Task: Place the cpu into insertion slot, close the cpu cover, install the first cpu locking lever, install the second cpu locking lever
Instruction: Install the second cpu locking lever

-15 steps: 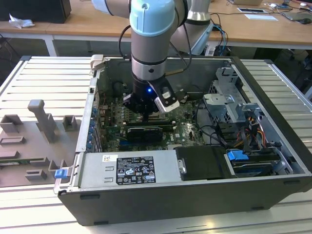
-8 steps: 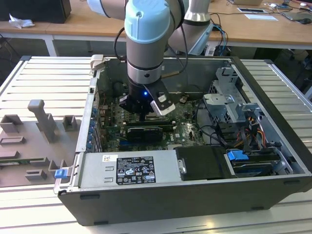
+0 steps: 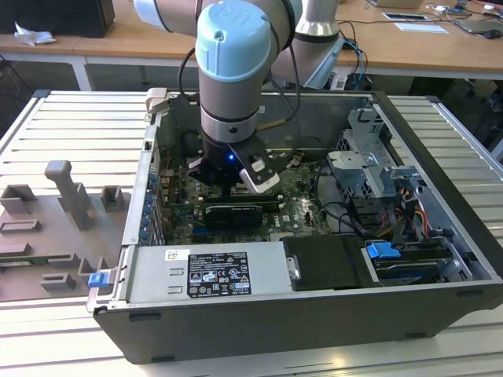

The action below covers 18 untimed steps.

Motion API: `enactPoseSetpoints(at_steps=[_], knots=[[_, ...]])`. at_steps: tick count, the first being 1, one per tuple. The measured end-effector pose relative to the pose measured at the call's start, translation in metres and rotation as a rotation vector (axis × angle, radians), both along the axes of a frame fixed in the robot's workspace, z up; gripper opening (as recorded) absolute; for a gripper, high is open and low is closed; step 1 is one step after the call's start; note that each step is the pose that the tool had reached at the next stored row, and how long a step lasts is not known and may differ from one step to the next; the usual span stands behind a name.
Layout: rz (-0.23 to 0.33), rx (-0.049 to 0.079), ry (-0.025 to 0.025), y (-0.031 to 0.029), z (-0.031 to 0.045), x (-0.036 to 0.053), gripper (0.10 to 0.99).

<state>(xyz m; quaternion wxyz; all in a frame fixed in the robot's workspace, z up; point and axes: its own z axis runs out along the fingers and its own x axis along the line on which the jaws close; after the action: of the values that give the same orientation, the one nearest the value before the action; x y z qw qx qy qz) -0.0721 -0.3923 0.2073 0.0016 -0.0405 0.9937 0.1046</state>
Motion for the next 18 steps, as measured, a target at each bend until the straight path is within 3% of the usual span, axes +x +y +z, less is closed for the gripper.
enactPoseSetpoints(at_steps=[8,18], knots=[[0.015,0.041,0.0002,-0.0030,-0.0060,-0.0022,0.106],[0.034,0.075,0.0000,-0.0028,-0.0096,-0.0037,0.106]])
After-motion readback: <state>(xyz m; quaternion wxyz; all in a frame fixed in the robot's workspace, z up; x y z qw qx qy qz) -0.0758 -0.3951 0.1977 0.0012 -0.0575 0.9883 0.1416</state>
